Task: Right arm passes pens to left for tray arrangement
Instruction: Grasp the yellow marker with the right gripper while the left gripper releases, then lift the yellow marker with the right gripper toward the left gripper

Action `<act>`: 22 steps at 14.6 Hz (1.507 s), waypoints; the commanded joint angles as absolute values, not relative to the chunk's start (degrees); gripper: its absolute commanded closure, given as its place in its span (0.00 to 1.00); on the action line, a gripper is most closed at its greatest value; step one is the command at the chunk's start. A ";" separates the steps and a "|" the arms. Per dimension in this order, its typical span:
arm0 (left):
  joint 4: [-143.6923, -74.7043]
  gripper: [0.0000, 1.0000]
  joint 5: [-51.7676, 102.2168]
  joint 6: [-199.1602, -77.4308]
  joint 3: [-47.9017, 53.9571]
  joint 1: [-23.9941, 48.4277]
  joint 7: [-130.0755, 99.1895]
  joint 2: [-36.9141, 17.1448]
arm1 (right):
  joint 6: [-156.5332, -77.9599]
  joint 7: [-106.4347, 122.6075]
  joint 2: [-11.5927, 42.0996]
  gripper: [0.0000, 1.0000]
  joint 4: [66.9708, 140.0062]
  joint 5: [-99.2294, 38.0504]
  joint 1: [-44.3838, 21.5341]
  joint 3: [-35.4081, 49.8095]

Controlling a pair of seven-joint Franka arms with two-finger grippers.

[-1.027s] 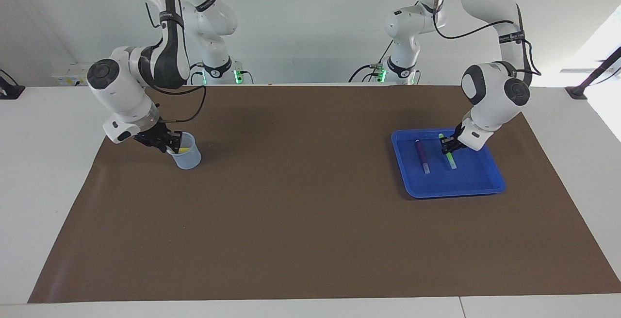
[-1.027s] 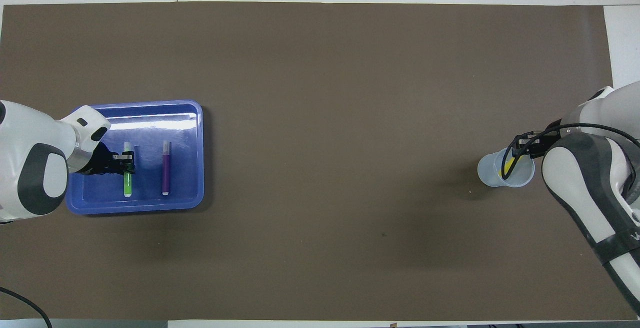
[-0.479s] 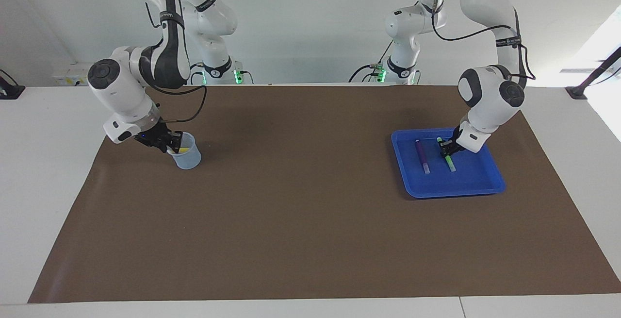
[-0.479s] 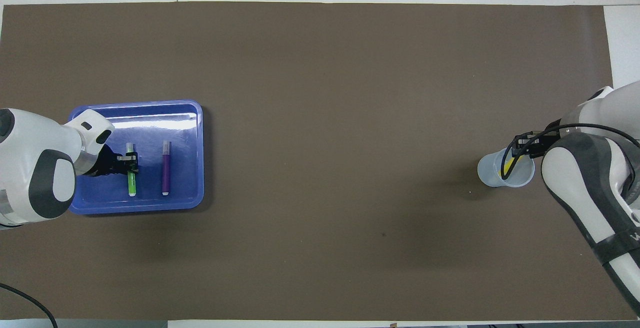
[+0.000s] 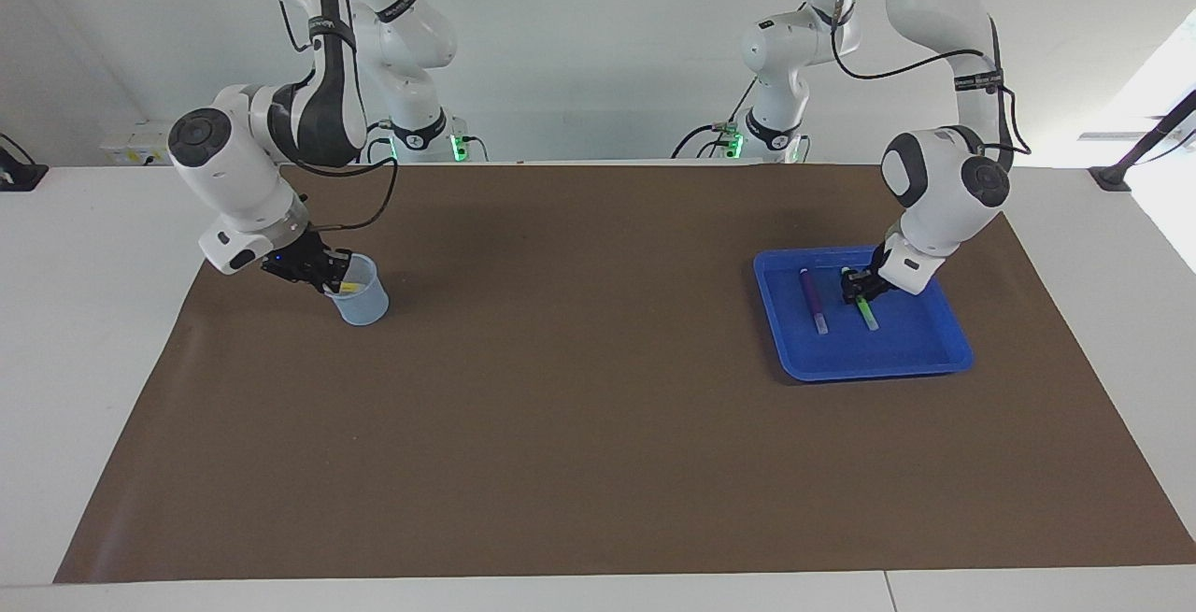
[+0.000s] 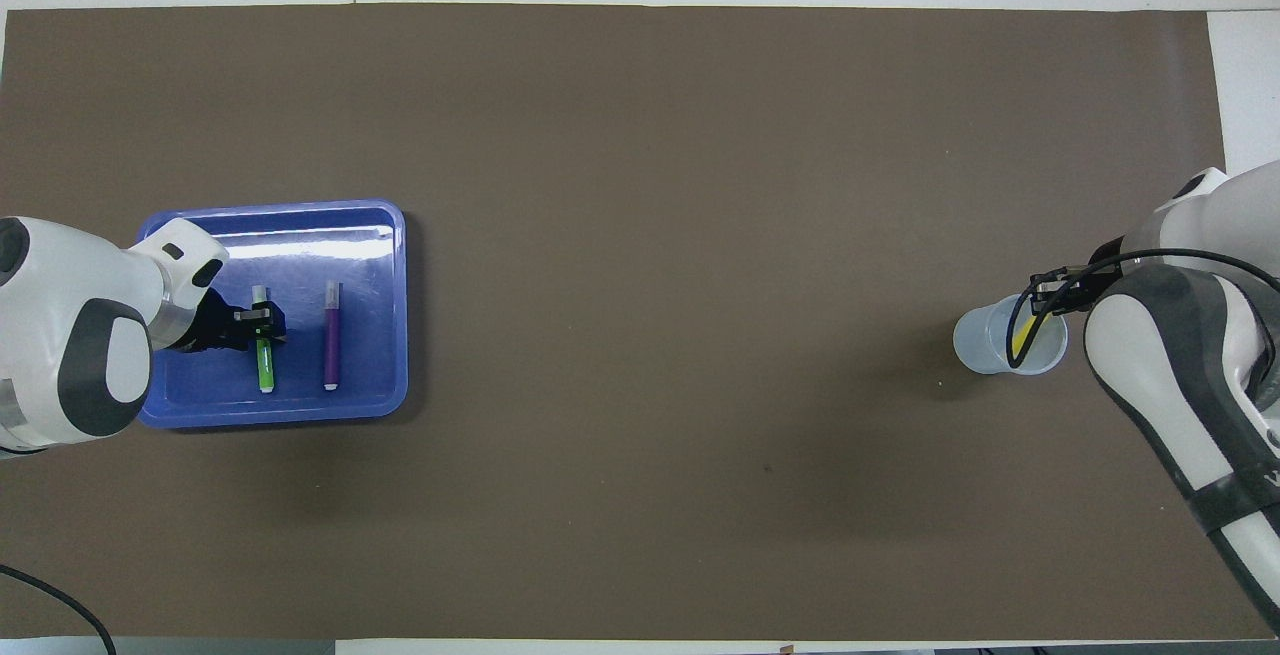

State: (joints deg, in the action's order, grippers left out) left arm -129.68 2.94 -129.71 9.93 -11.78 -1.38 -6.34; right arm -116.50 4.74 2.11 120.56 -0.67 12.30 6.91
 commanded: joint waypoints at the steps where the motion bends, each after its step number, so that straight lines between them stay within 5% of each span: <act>1: -129.56 0.00 1.67 -130.08 10.20 -12.30 -2.37 -6.42 | -110.51 6.93 2.98 1.00 115.78 1.23 12.66 7.38; 6: -121.49 0.00 1.93 -120.27 10.37 -11.52 -4.73 -6.68 | -91.52 13.97 3.52 1.00 98.55 1.06 11.34 7.73; 10: -112.70 0.00 2.11 -107.35 10.89 -6.51 -19.04 -6.68 | -86.23 13.10 1.41 1.00 91.95 -1.13 6.08 8.08; 14: -103.37 0.00 11.66 -96.78 11.86 -3.43 -35.98 -6.24 | -89.11 -0.39 1.32 1.00 91.67 -11.31 2.39 9.05; 22: -103.44 0.00 33.20 -101.59 16.70 -2.90 -78.79 0.08 | -107.29 -34.95 -0.96 1.00 98.25 -22.67 -11.94 9.14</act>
